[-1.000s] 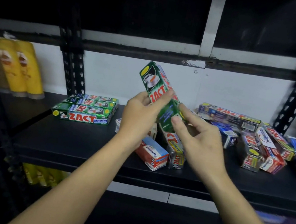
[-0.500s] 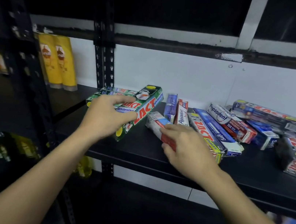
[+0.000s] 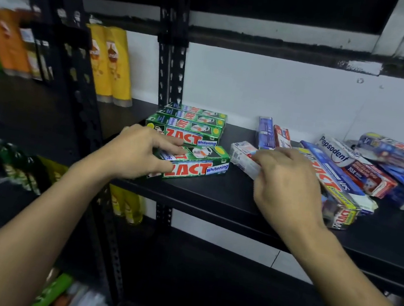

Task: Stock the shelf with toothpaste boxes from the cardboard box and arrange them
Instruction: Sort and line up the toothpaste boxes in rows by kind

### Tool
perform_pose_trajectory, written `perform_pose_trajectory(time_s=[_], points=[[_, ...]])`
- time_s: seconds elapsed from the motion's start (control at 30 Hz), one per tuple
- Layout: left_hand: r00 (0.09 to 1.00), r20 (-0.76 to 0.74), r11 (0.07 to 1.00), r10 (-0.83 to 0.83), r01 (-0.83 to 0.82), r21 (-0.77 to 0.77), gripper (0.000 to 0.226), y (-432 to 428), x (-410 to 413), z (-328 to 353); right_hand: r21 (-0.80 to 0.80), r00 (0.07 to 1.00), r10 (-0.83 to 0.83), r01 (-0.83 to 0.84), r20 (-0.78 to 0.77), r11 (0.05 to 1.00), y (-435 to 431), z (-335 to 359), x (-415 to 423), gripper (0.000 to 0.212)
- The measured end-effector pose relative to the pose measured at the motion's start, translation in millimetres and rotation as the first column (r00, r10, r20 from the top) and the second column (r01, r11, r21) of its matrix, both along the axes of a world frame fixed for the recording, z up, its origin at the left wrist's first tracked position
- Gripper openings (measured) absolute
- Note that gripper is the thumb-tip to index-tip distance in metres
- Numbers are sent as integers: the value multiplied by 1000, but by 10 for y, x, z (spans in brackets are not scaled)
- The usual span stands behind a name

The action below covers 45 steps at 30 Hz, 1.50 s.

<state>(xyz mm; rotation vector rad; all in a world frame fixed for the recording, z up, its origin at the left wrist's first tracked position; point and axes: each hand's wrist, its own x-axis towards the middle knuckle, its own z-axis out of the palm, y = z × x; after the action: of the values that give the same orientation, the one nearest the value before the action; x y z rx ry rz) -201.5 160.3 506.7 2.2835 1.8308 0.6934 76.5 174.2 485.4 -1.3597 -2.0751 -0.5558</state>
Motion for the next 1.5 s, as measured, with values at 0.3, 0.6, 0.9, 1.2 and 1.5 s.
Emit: perform_pose_trajectory(time_s=[0.3, 0.6, 0.9, 1.2, 1.5], points=[[884, 461, 978, 73, -153, 140, 38, 278, -213, -274, -189, 970, 156, -192, -187, 963, 220, -23, -483, 21], [749, 639, 919, 178, -359, 165, 27, 546, -343, -441, -345, 824, 49, -290, -564, 893, 349, -101, -672, 23], [752, 543, 807, 374, -552, 209, 21, 628, -301, -491, -323, 783, 77, -342, -617, 882, 416, -224, -611, 9], [767, 489, 755, 415, -590, 286, 45, 641, -292, -520, -420, 834, 112, -383, -541, 823, 434, -248, -569, 28], [751, 486, 737, 447, -617, 277, 40, 658, -278, -534, -397, 794, 133, -432, -593, 810, 428, -268, -557, 34]])
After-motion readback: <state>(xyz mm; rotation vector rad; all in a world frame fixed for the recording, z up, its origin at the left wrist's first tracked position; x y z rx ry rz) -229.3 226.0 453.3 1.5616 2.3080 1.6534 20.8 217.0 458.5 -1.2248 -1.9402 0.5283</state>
